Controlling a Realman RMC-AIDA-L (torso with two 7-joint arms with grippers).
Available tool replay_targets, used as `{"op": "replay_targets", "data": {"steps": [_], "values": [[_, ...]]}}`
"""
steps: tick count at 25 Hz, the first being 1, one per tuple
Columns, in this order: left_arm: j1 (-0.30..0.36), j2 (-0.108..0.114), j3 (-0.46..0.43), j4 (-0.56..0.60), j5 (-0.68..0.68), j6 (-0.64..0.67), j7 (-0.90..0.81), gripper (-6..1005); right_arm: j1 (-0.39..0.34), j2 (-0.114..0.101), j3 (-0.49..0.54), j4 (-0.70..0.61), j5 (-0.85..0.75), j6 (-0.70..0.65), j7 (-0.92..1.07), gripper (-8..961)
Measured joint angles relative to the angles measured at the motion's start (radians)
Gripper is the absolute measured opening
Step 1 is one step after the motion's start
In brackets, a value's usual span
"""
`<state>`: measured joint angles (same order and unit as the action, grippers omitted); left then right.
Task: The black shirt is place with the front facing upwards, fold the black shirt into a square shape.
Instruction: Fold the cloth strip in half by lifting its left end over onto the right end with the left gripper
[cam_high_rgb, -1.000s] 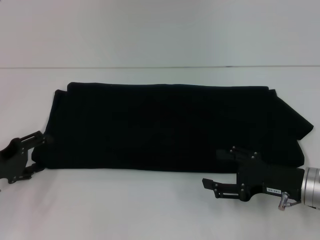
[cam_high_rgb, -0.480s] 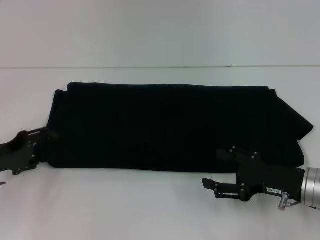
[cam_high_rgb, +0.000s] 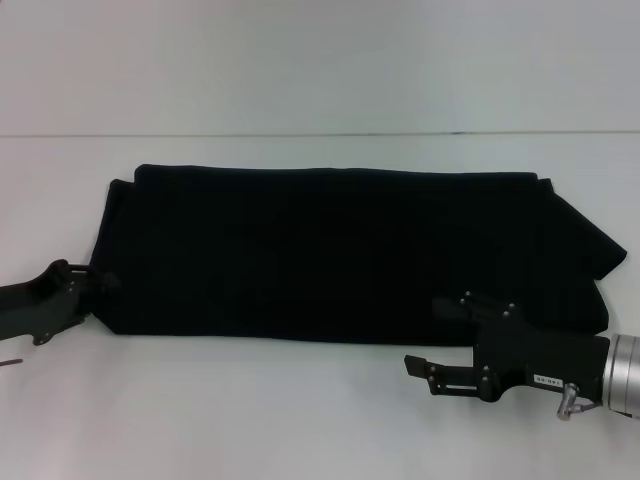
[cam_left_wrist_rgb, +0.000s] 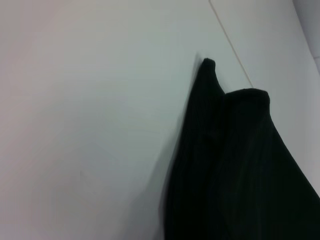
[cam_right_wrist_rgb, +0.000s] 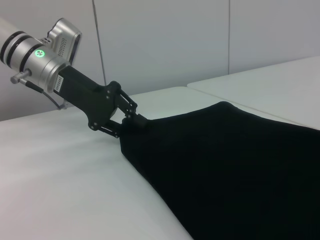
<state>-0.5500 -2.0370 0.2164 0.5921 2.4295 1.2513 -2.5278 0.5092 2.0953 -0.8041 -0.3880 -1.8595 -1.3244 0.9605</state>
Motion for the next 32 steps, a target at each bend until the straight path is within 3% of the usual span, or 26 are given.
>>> {"op": "replay_targets", "data": {"steps": [10,16,27,32], "values": [[-0.001,-0.006,0.002,0.001,-0.022,-0.026,0.015,89,0.002,0.0,0.0,0.0,0.014,-0.001,0.0,926],[-0.001,-0.006,0.001,0.0,-0.032,-0.042,0.029,14,0.002,0.0,0.0,0.002,0.024,-0.001,0.0,927],[-0.019,0.026,-0.04,0.029,-0.053,-0.121,0.049,16,-0.004,0.0,0.0,0.013,0.046,-0.003,0.005,927],[-0.029,0.027,-0.036,0.025,-0.122,-0.114,0.078,18,-0.024,0.0,0.0,0.015,0.06,-0.003,0.01,927]]}}
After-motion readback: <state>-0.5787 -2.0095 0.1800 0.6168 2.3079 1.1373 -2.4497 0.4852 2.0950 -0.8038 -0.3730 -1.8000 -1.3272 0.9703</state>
